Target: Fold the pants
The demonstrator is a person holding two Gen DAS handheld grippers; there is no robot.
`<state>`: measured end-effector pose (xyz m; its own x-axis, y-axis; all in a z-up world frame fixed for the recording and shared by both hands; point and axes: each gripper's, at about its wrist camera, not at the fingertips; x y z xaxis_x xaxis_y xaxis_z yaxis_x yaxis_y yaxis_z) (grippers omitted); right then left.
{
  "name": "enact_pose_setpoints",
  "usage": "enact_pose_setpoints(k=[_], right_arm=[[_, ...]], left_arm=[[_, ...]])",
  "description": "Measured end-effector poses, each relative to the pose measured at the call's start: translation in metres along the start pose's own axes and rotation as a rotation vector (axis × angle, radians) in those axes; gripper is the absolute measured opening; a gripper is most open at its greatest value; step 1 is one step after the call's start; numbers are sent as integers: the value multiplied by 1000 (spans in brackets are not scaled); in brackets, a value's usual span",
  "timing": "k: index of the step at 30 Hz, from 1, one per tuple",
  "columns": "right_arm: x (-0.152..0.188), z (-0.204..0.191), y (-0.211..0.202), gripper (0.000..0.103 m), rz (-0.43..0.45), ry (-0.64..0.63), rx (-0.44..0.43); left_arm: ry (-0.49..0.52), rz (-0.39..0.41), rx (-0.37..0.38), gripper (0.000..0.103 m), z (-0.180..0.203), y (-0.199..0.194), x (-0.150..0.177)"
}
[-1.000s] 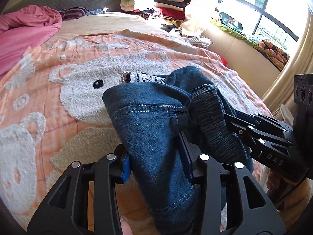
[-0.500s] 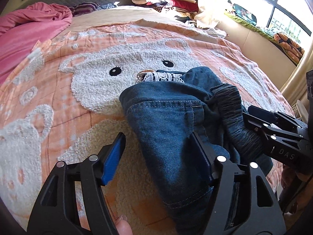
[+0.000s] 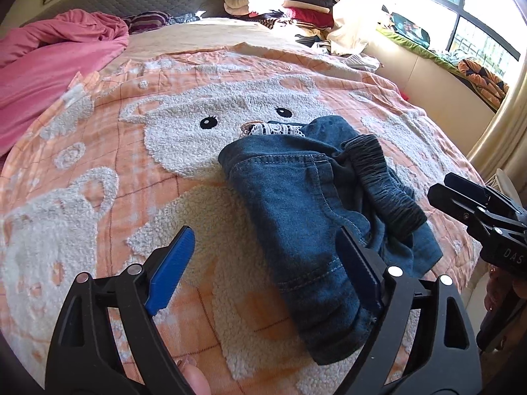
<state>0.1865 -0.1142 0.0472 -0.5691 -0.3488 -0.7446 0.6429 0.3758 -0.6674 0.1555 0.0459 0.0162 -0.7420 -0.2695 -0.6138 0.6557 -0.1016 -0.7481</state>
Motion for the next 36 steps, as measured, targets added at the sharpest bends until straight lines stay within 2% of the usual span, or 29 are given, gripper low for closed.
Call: enact_pose_setpoints(k=[8,13,17,18,19,24,36], right_arm=[[7,-17,-35,78,48,-36,-4],[17,-27,-56,78,72,-52,-1],[26,-31,-70,80,81,-59,1],[29,-32,-73,88,83,-60,7],[31,-33,-76,89,85,-64,14],[43,-35,-86,89,85,-73,32],[70,-40,-92,89,60,-52,11]], left_arm=[[17,47,13,92,5,-31,10],[6,77,16,94,5,-50,17],[0,68,16,94,7,-59,27],[-5,66,19,94,7,-61,31],[-11,63,21,94,8,-62,35],[-6,28,42,94,12,-66,58],[-53,-1,12,94,-2,-66,85]])
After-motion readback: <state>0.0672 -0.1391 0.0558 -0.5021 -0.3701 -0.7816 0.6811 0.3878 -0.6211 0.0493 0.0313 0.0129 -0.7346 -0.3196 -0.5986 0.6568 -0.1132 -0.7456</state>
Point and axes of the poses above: each gripper's, at about its wrist camera, not at the fingertips, and y roughly the way its jaws point, z to its right, x to its underside, and after that the axes turned 12 degrees about -y, right-handed
